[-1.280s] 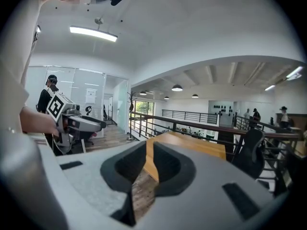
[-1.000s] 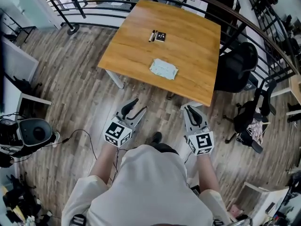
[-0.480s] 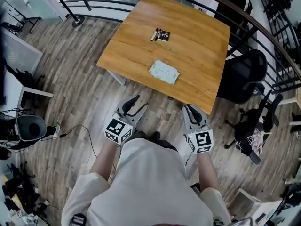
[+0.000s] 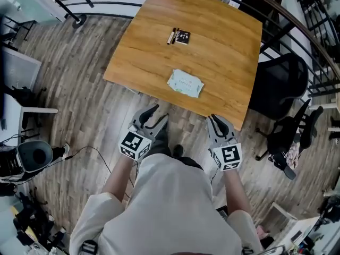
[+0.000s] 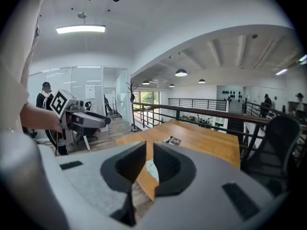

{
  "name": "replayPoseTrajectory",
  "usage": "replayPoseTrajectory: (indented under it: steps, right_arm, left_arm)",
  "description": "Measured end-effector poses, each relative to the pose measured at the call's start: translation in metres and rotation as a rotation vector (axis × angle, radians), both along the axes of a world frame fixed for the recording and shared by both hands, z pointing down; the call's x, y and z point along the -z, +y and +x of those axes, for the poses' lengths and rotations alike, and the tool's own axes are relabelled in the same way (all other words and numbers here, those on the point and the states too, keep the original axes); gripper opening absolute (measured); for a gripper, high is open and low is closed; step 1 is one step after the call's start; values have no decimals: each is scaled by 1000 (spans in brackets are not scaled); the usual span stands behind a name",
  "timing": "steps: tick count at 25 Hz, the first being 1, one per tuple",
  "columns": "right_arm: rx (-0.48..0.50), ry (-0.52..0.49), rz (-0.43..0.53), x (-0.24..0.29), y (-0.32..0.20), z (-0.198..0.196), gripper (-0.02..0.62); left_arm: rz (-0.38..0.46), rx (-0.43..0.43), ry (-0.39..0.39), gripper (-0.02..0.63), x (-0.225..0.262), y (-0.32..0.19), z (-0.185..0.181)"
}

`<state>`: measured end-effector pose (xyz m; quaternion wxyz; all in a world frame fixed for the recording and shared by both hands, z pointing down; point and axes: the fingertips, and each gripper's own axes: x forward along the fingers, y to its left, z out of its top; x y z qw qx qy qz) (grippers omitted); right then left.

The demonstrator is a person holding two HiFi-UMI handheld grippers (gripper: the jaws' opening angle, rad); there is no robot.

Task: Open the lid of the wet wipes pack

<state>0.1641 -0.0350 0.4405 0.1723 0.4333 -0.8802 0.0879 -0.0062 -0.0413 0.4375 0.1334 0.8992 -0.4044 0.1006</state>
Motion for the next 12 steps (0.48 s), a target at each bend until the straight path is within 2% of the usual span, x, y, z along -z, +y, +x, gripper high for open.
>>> replayPoseTrajectory:
  steps: [12]
  right_arm:
    - [-83, 66, -105, -46, -96, -32, 34]
  left_arm:
    - [-76, -218, -80, 173, -66, -109, -13]
